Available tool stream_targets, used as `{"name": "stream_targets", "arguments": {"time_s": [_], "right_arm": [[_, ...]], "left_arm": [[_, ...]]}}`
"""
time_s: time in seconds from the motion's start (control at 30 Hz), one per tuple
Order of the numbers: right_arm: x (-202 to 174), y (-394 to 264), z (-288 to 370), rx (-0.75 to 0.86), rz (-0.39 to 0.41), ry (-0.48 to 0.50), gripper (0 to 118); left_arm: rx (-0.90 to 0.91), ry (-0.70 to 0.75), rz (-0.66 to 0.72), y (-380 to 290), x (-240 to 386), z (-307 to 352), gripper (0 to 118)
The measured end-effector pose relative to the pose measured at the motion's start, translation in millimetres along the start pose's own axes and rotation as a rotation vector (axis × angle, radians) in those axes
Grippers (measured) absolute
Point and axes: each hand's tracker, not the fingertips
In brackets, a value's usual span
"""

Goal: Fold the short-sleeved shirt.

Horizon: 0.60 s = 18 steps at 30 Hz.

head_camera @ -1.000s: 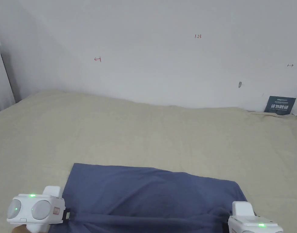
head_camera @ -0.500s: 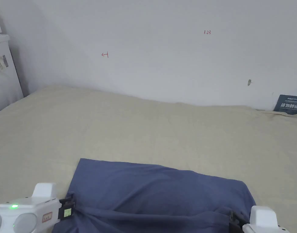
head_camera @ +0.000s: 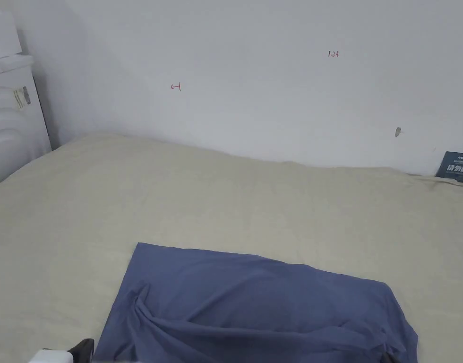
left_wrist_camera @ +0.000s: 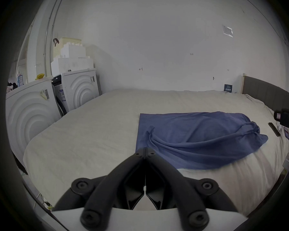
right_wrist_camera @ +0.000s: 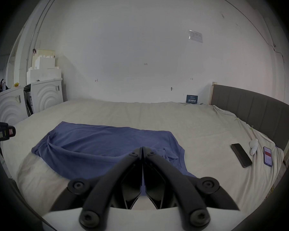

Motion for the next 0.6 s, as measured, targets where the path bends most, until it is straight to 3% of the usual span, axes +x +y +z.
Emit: {"name": "stream_targets", "arguments": {"time_s": [0.1, 0.23, 0.4, 0.53, 0.6], "right_arm": [[-6, 0, 11, 0.018, 0.011, -0.004, 1], [-10, 0, 17, 0.016, 0.012, -0.002, 1], [-11, -3, 12, -0.002, -0.004, -0.01, 1], [-12, -7, 8, -0.015, 0.008, -0.008, 1], [-11, -8, 8, -0.021, 0.012, -0.004, 1]], "left_arm": [[-0.019, -0.019, -0.004, -3, 1, 7, 0], [-0.1, -0.068, 0.088, 0, -10, -12, 0], [-0.258, -0.115, 0.224, 22, -38, -76, 0], [-0.367, -0.126, 0.211, 34, -48, -126, 0], [-0.429, -0.119, 0.17, 35, -47, -146, 12]]}}
